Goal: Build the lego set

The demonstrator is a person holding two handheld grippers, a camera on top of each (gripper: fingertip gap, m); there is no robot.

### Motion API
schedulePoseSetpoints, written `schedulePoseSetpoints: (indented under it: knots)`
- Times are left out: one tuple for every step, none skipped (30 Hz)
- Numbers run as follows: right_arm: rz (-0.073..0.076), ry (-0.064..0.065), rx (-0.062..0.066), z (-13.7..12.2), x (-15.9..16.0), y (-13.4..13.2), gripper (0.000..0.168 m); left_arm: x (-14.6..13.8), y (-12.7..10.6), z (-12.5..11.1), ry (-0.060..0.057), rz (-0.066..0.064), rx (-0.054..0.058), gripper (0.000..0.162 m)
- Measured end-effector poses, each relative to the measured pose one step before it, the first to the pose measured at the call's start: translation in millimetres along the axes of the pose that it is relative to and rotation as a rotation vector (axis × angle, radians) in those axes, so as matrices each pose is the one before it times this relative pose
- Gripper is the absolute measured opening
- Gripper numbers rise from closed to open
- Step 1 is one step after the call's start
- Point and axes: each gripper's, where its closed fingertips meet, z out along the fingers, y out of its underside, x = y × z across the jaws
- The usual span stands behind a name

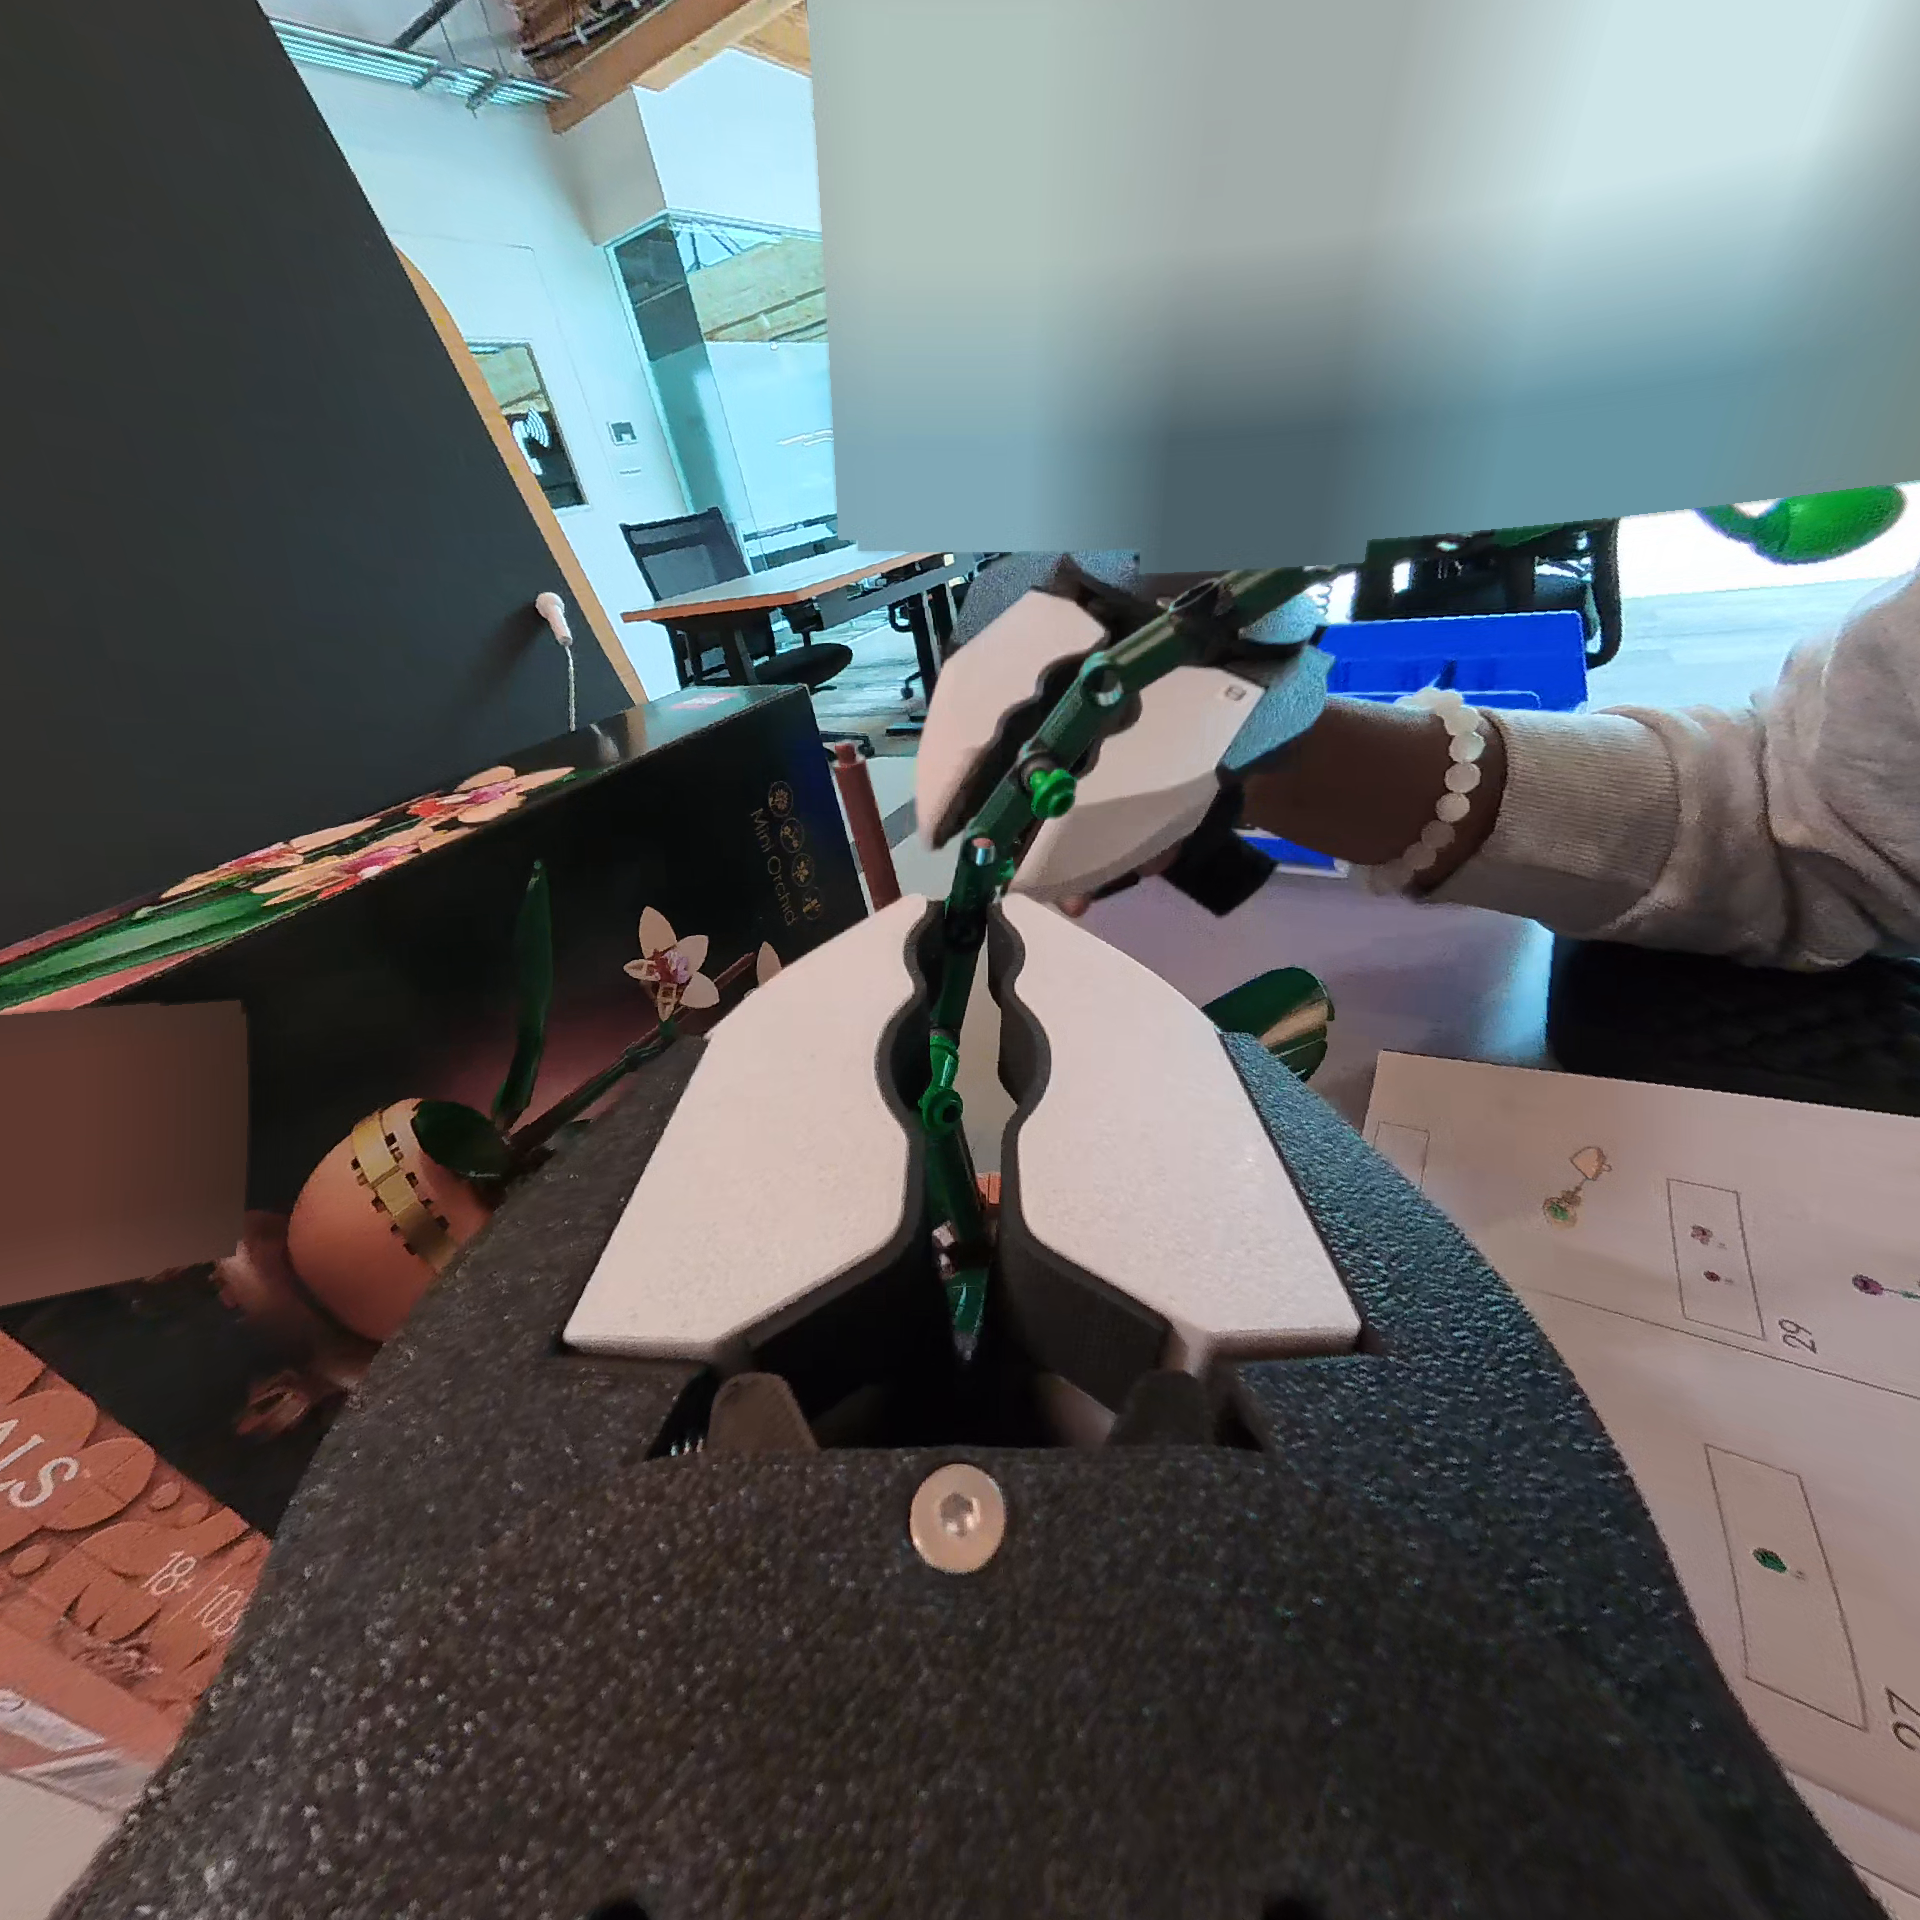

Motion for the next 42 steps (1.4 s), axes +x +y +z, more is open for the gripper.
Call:
schedulePoseSetpoints:
  knots:
    - [-0.0025, 0.0067, 0.0244, -1.62, 1.14, -3.95, 0.012, -0.06, 0.01, 0.06, 0.0006, -0.002, -0.0004, 0.008]
    - [-0.0129, 0.0055, 0.0115, 0.26, -0.19, -2.97, 0.011, 0.42, 0.01, 0.27, 0.002, -0.002, 0.0007, 0.008]
    - [-0.0288, -0.0047, -0.0132, 1.6, -2.51, -0.25, 0.011, 0.56, 0.08, 0.46, 0.0021, -0.0018, 0.0008, 0.008]
    - [-0.0381, -0.009, -0.0197, 1.69, -3.74, 0.46, 0.013, 0.14, 0.06, 0.19, -0.0001, -0.0001, 0.0002, 0.008]
    - [-0.028, -0.0005, -0.0109, 1.72, -2.39, -0.4, 0.015, -0.12, 0.03, -0.02, -0.0003, 0.001, -0.0003, 0.008]
    - [-0.0117, 0.0017, -0.0005, 1.32, -1.22, -0.83, 0.016, -0.01, 0.02, -0.23, 0.0012, 0.0003, -0.0008, 0.008]
    - [0.0054, 0.0059, 0.0058, 0.9, 0.38, -0.83, 0.016, -0.12, -0.08, -0.17, 0.0009, -0.0008, -0.0005, 0.008]
    - [0.0119, 0.0001, 0.013, 0.22, 0.28, -1.33, 0.012, -0.04, 0.06, -0.11, 0.0004, -0.0011, -0.0003, 0.008]
    - [0.0106, -0.0041, 0.0137, 0.01, -0.23, -1.22, 0.005, 0.14, 0.01, 0.13, 0.0013, -0.0012, -0.0007, 0.008]
    - [0.0016, -0.0036, 0.0034, -0.05, -0.27, 0.03, 0.004, 0.38, 0.0, 0.03, 0.0015, -0.0004, -0.001, 0.008]
    - [-0.0083, -0.0035, -0.0008, -0.32, -0.36, -0.07, 0.004, 0.16, -0.02, 0.09, 0.0009, -0.0003, -0.0006, 0.008]
    - [-0.015, -0.0032, -0.004, -0.51, -0.58, -0.02, 0.004, 0.54, 0.05, 0.07, 0.0036, -0.0037, -0.0008, 0.008]
    - [-0.0232, -0.001, -0.0041, -0.56, -0.67, 0.03, 0.004, 0.52, -0.06, 0.24, 0.0047, -0.0095, -0.0008, 0.008]
    - [-0.0262, -0.0008, -0.0013, -0.7, -0.84, -0.02, 0.004, 0.75, 0.09, 0.2, 0.0066, -0.01, -0.0004, 0.007]
    - [-0.0245, 0.0013, 0.0006, -0.54, -0.75, 0.12, 0.004, 0.38, -0.07, 0.19, 0.0046, -0.0098, 0.0001, 0.007]
    - [-0.0207, -0.0002, 0.0028, -0.26, -1.01, 0.18, 0.003, -0.04, 0.08, -0.07, 0.0019, -0.0095, 0.0004, 0.007]
    - [-0.0144, -0.0053, 0.0008, -0.12, -1.48, 0.63, 0.002, -0.62, -0.15, -0.24, -0.0016, -0.0069, 0.0004, 0.007]
    - [-0.0174, -0.0114, -0.0009, 0.3, -2.62, 1.21, 0.001, -1.51, -0.02, -0.53, -0.007, -0.005, 0.0002, 0.007]
    - [-0.0189, -0.0032, -0.0126, 1.28, -1.84, 2.97, 0.001, -0.96, -0.11, -0.62, -0.0033, -0.0025, -0.0002, 0.007]
    - [-0.0193, 0.0032, -0.0062, 1.0, -0.89, 1.63, 0.0, -0.86, -0.18, -0.59, -0.003, -0.0003, 0.0001, 0.007]
    - [-0.0071, 0.0007, 0.0072, 0.27, -0.48, -0.95, 0.0, 0.23, 0.06, -0.46, 0.0006, 0.0067, -0.0019, 0.007]
    - [0.0081, -0.0008, 0.0068, -0.08, 0.29, -1.11, 0.001, 0.68, 0.12, -0.29, 0.0017, 0.0094, -0.0036, 0.007]
    - [0.0101, 0.002, 0.0054, -0.17, 0.78, -0.69, 0.001, 0.46, 0.05, 0.25, 0.0002, 0.0056, -0.0035, 0.007]
    - [0.0072, 0.0121, 0.0048, -0.31, 1.79, -0.25, 0.004, -0.37, -0.01, 0.27, -0.0029, 0.0009, 0.0, 0.007]
    - [0.0025, 0.0105, 0.0039, -0.49, 1.5, 0.17, 0.007, 0.04, 0.01, 0.09, 0.0029, -0.0065, 0.0031, 0.007]
    - [0.0067, 0.0026, 0.0061, -0.94, 0.75, -0.21, 0.01, -0.19, -0.06, -0.15, 0.0019, -0.0082, 0.003, 0.007]
    - [0.0177, -0.0035, 0.006, -1.22, 0.56, -0.18, 0.013, -0.52, -0.05, -0.23, -0.002, -0.0015, 0.0014, 0.007]
    - [0.0299, -0.0066, 0.0029, -1.06, 0.77, 0.84, 0.016, -0.26, -0.05, -0.12, -0.0012, 0.002, -0.0005, 0.007]
    - [0.0379, -0.008, -0.0063, -0.07, 0.59, 2.69, 0.02, 0.38, 0.03, 0.2, 0.0004, 0.0015, -0.0006, 0.007]
    - [0.0354, -0.0134, -0.0091, 0.93, -0.83, 3.38, 0.023, 0.49, 0.11, 0.39, 0.0006, 0.0012, 0.0003, 0.007]
    - [0.0255, -0.0113, -0.004, 1.73, -1.54, 2.28, 0.025, 0.22, 0.01, 0.31, -0.0003, 0.0007, 0.0005, 0.007]
    - [0.0139, 0.0032, 0.0064, 1.57, 0.0, -0.02, 0.026, -0.08, 0.02, 0.08, -0.0012, 0.0003, 0.0006, 0.007]
    - [0.0073, 0.0077, 0.0152, 0.68, 0.58, -2.11, 0.025, -0.29, -0.09, -0.09, -0.0018, 0.0002, 0.0007, 0.008]
    - [0.0042, 0.0015, 0.0116, 0.23, 0.08, -2.4, 0.021, -0.14, -0.01, -0.04, -0.0003, 0.0002, 0.0002, 0.008]
    - [-0.0027, 0.0024, -0.0031, 0.1, 0.16, -0.43, 0.019, 0.15, 0.03, 0.21, 0.0005, -0.0013, -0.0001, 0.007]
    - [-0.0185, 0.0125, -0.0048, 0.14, 1.09, -0.15, 0.016, 0.25, 0.0, 0.37, -0.0003, -0.0015, 0.0007, 0.007]
    - [-0.0292, 0.0114, -0.0041, -0.06, 0.42, 0.2, 0.016, 0.2, 0.0, 0.28, 0.0007, -0.0016, 0.0008, 0.007]
    - [-0.0232, 0.0096, -0.0024, 0.17, 0.18, 0.3, 0.016, 0.01, 0.01, 0.0, 0.001, -0.0015, 0.0001, 0.007]
    - [-0.0191, 0.0077, -0.0038, 0.34, 0.25, 0.72, 0.017, -0.18, -0.04, -0.2, 0.0008, -0.001, -0.0002, 0.007]
    - [-0.0218, 0.0038, -0.0049, 0.51, -0.36, 1.21, 0.021, -0.08, 0.03, -0.15, 0.0008, -0.0012, -0.0001, 0.007]
    - [-0.0284, 0.0095, -0.0018, 0.55, -0.08, 0.91, 0.022, -0.22, -0.04, -0.12, -0.0008, -0.0009, -0.0004, 0.007]
    - [-0.03, 0.0162, 0.0015, 0.72, 0.53, 0.21, 0.023, -0.23, 0.02, -0.1, -0.0014, 0.0014, -0.0002, 0.008]
